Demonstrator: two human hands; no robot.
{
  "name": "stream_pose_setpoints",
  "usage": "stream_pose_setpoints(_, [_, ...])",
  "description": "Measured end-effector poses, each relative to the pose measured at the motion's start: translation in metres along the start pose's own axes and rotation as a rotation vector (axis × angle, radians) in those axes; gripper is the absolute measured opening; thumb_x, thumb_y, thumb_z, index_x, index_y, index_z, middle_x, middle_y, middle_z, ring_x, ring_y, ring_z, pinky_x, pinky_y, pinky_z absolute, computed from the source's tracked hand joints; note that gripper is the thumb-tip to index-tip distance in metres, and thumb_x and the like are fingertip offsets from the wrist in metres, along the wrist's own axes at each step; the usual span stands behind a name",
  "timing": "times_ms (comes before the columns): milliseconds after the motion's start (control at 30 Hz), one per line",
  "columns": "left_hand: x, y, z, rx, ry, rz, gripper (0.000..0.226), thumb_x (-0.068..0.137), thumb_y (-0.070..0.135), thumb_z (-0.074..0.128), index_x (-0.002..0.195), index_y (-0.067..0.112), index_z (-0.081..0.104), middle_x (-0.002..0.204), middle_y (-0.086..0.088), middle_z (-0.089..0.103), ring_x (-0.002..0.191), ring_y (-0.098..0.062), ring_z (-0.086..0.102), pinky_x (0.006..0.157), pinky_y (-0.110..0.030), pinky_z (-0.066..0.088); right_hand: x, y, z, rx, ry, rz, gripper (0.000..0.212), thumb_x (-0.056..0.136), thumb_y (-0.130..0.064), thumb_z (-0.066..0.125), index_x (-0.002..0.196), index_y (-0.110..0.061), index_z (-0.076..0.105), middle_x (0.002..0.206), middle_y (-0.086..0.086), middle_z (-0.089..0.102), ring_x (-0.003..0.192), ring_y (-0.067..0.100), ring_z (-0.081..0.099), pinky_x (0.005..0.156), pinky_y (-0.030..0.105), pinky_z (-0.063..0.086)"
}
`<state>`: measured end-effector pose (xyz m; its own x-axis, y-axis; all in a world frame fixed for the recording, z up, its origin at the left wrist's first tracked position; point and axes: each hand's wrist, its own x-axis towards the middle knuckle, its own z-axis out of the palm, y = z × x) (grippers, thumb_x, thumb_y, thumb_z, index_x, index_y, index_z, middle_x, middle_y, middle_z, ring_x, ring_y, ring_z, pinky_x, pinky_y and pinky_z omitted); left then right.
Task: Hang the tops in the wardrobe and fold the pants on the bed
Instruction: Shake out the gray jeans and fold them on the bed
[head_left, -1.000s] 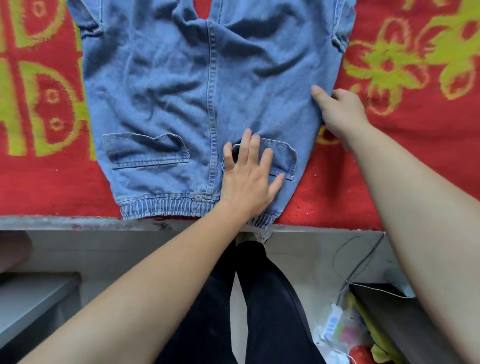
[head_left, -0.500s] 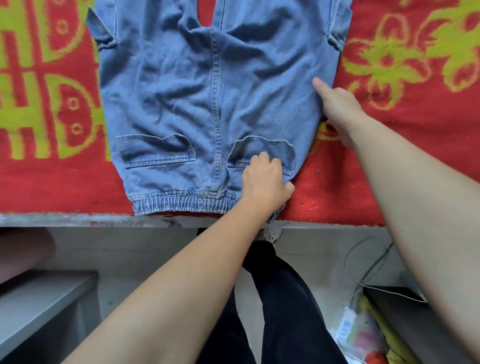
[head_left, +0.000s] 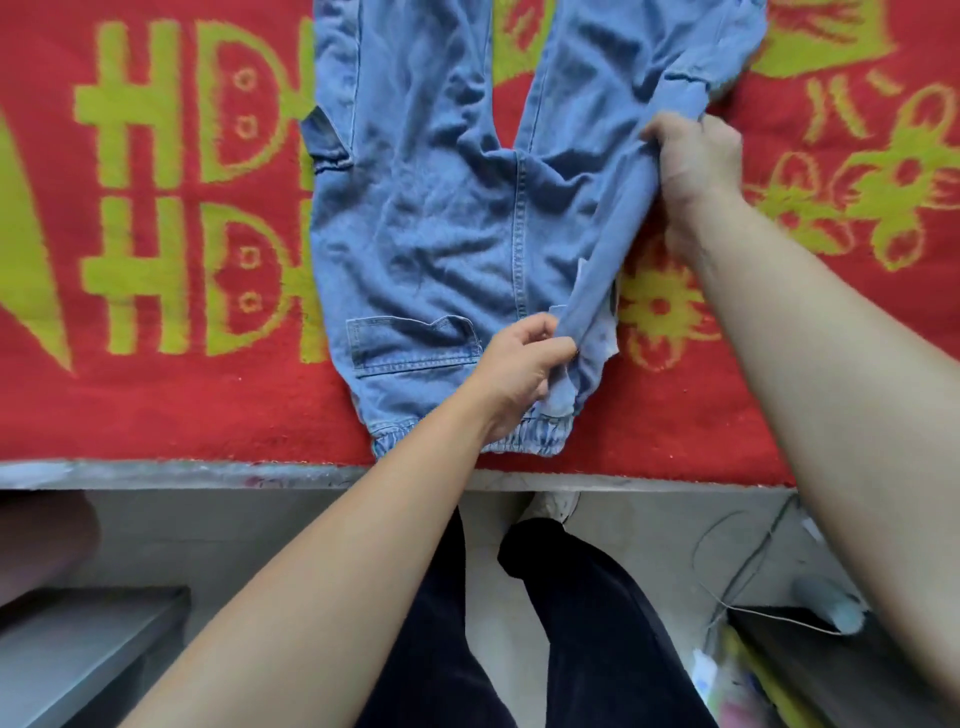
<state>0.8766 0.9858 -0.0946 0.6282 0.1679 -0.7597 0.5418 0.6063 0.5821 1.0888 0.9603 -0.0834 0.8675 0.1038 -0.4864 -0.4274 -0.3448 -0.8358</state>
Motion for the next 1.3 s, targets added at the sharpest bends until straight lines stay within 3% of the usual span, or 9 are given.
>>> stream_pose_setpoints(267, [-0.019, 0.003, -0.167, 0.08, 0.493, 0.014, 0.026, 0.079, -0.008, 0.047, 0.067, 0.014, 0.052, 0.066, -0.009, 0.049, 0.063, -0.019, 0.045, 0.061, -0.03, 0.038, -0.055, -0.001, 0.199, -0.267, -0.266, -0.365, 0.015, 0.086, -0.006, 0.057, 0.098, -0.013, 0.061, 0.059, -0.01, 0.047, 0.052, 0.003, 0.04, 0.064, 0.029, 0.037])
stream_pose_setpoints(400, [-0.016, -0.015, -0.218, 0.116, 0.571, -0.137, 0.016, 0.081, -0.001, 0.05, 0.071, 0.011, 0.055, 0.059, -0.001, 0.059, 0.057, -0.017, 0.053, 0.053, -0.023, 0.041, -0.069, 0.033, 0.261, -0.451, -0.593, -0.25, 0.038, 0.091, -0.01, 0.051, 0.129, -0.014, 0.056, 0.071, -0.007, 0.048, 0.063, 0.005, 0.043, 0.066, 0.023, 0.036])
stream_pose_setpoints(467, [-0.014, -0.025, -0.228, 0.216, 0.568, -0.2, 0.011, 0.081, 0.005, 0.053, 0.072, 0.012, 0.051, 0.064, -0.005, 0.053, 0.062, -0.018, 0.049, 0.058, -0.027, 0.035, -0.075, 0.047, 0.265, -0.614, -0.724, -0.198, 0.023, 0.092, -0.011, 0.049, 0.113, -0.015, 0.057, 0.086, -0.001, 0.049, 0.081, 0.013, 0.045, 0.077, 0.03, 0.039])
stream_pose_setpoints(600, [-0.01, -0.021, -0.22, 0.539, 0.64, -0.165, 0.014, 0.088, 0.013, 0.048, 0.075, 0.013, 0.044, 0.075, -0.004, 0.05, 0.074, -0.025, 0.044, 0.059, -0.035, 0.03, -0.093, 0.067, 0.225, -0.62, -0.461, -0.33, 0.039, 0.095, -0.016, 0.055, 0.133, -0.01, 0.06, 0.12, 0.007, 0.063, 0.107, 0.018, 0.063, 0.102, 0.029, 0.043])
stream_pose_setpoints(733, [-0.017, -0.014, -0.197, 0.754, 0.701, -0.139, 0.03, 0.099, 0.037, 0.04, 0.099, 0.008, 0.047, 0.099, -0.018, 0.063, 0.092, -0.037, 0.057, 0.075, -0.041, 0.041, -0.118, 0.09, 0.158, -0.664, -0.121, -0.451, 0.033, 0.095, -0.025, 0.058, 0.122, -0.007, 0.062, 0.12, 0.013, 0.058, 0.112, 0.026, 0.057, 0.101, 0.035, 0.043])
stream_pose_setpoints(933, [-0.018, -0.012, -0.17, 0.078, 0.609, -0.113, 0.036, 0.101, 0.042, 0.047, 0.092, 0.012, 0.064, 0.098, -0.015, 0.071, 0.096, -0.034, 0.067, 0.085, -0.043, 0.054, -0.164, 0.145, 0.079, -0.599, -0.096, -0.278, 0.059, 0.094, -0.055, 0.043, 0.126, -0.005, 0.049, 0.118, 0.005, 0.046, 0.107, 0.021, 0.051, 0.095, 0.034, 0.042])
stream_pose_setpoints(1033, [-0.026, -0.018, -0.161, 0.275, 0.785, -0.06, 0.061, 0.1, 0.06, 0.029, 0.07, 0.016, 0.06, 0.076, -0.008, 0.063, 0.074, -0.029, 0.057, 0.067, -0.038, 0.042, -0.18, 0.17, 0.057, -0.733, -0.26, -0.401, 0.069, 0.092, -0.059, 0.049, 0.138, -0.01, 0.04, 0.131, 0.009, 0.041, 0.123, 0.023, 0.044, 0.104, 0.032, 0.038])
stream_pose_setpoints(1133, [-0.028, -0.036, -0.167, 0.265, 1.012, -0.197, 0.053, 0.103, 0.043, 0.028, 0.109, 0.006, 0.066, 0.117, -0.015, 0.065, 0.108, -0.032, 0.059, 0.094, -0.039, 0.045, -0.186, 0.183, 0.054, -0.67, -0.33, -0.197, 0.086, 0.086, -0.07, 0.053, 0.15, -0.022, 0.023, 0.145, 0.007, 0.036, 0.134, 0.021, 0.039, 0.108, 0.033, 0.033])
stream_pose_setpoints(1300, [-0.04, -0.051, -0.159, -0.095, 0.668, -0.271, 0.043, 0.095, 0.049, 0.05, 0.106, 0.011, 0.069, 0.098, -0.009, 0.076, 0.085, -0.024, 0.074, 0.075, -0.04, 0.061, -0.179, 0.183, 0.052, -0.497, -0.43, 0.009, 0.085, 0.083, -0.073, 0.057, 0.148, -0.038, 0.015, 0.154, 0.002, 0.041, 0.136, 0.024, 0.047, 0.105, 0.032, 0.037])
